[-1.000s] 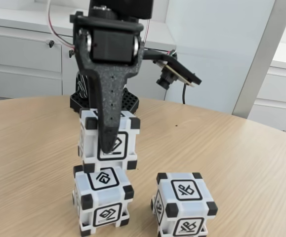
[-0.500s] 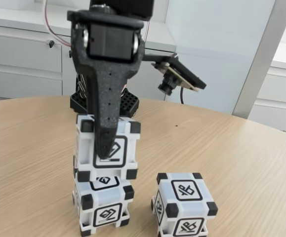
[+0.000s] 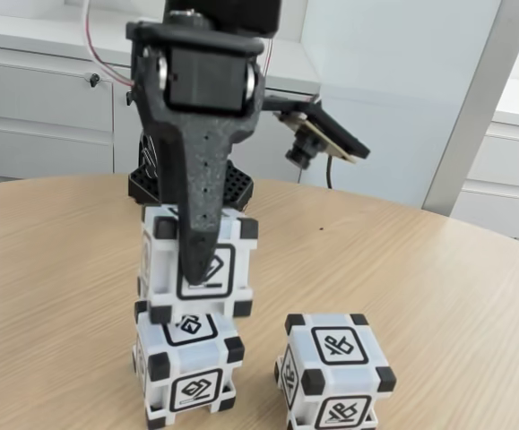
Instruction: Stack cubes from left to right.
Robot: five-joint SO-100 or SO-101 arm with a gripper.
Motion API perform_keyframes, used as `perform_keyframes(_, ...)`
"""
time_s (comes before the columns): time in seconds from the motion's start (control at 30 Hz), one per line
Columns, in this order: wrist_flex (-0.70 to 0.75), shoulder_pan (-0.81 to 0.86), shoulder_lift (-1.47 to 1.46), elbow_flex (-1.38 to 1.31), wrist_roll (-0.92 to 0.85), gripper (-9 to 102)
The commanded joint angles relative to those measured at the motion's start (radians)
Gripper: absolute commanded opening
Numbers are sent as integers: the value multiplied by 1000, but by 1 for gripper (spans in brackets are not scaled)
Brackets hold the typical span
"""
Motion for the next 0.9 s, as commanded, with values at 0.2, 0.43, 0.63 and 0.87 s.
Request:
perform_keyframes(0.2, 8, 6, 14, -8, 2, 17)
perform_keyframes(0.43, 8, 6, 15, -8, -14, 26)
perform_keyframes(0.63, 14, 6, 15, -8, -26, 33)
perform_keyframes(0.87, 28, -3, 34, -8, -31, 35)
